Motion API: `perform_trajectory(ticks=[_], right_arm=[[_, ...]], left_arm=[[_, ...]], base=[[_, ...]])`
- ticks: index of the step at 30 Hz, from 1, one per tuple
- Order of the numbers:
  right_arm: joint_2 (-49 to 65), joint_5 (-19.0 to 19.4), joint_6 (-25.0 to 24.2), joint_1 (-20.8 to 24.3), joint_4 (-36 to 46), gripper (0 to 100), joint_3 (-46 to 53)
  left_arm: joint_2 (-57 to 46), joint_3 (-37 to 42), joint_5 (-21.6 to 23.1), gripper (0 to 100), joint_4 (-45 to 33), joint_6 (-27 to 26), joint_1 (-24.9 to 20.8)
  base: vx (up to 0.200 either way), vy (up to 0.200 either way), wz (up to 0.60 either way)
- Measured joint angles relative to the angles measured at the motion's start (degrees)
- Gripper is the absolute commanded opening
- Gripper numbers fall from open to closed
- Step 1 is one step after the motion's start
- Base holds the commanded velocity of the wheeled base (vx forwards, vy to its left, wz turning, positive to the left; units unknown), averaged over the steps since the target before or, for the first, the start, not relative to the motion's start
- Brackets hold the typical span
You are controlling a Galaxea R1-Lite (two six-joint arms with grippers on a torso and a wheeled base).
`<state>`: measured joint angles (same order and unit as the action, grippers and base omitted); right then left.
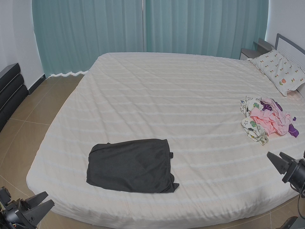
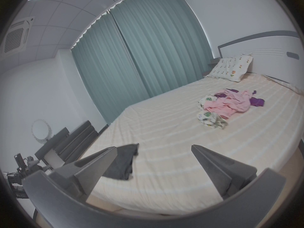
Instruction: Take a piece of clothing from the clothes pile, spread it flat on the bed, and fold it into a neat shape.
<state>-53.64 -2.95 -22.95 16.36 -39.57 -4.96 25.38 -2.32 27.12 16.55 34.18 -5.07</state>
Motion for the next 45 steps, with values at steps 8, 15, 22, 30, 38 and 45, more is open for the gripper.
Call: perform_trajectory(ticks=[8, 15, 22, 30, 38, 45], right_arm=[[19.16, 0.95, 2.65, -3.77, 23.13, 100, 2.35], [30.18, 1.5, 9.03, -5.06, 27.98, 100, 3.64], [38.79, 1.89, 12.31, -5.5, 34.05, 100, 3.95], [45.48, 1.76, 14.07, -5.84, 37.68, 100, 3.95], [47.67, 0.0, 21.26, -8.02, 35.22, 100, 3.95], [48.15, -0.9, 24.62, -9.01, 33.83, 100, 3.95]], left_arm=[[-12.21, 0.17, -2.88, 100, -10.2, -1.84, 2.71], [-19.74, -4.05, -4.88, 100, -19.29, -4.38, 4.89], [-22.85, -4.71, -13.91, 100, -19.83, -16.46, 5.38], [-24.26, -2.61, -29.96, 100, -16.69, -32.41, 5.4], [-24.65, 1.05, -36.12, 100, -10.73, -40.17, 5.4], [-24.75, 1.27, -40.97, 100, -12.53, -42.61, 5.38]], base=[[0.0, 0.0, 0.0], [0.0, 0.0, 0.0], [0.0, 0.0, 0.0], [0.0, 0.0, 0.0], [0.0, 0.0, 0.0], [0.0, 0.0, 0.0]])
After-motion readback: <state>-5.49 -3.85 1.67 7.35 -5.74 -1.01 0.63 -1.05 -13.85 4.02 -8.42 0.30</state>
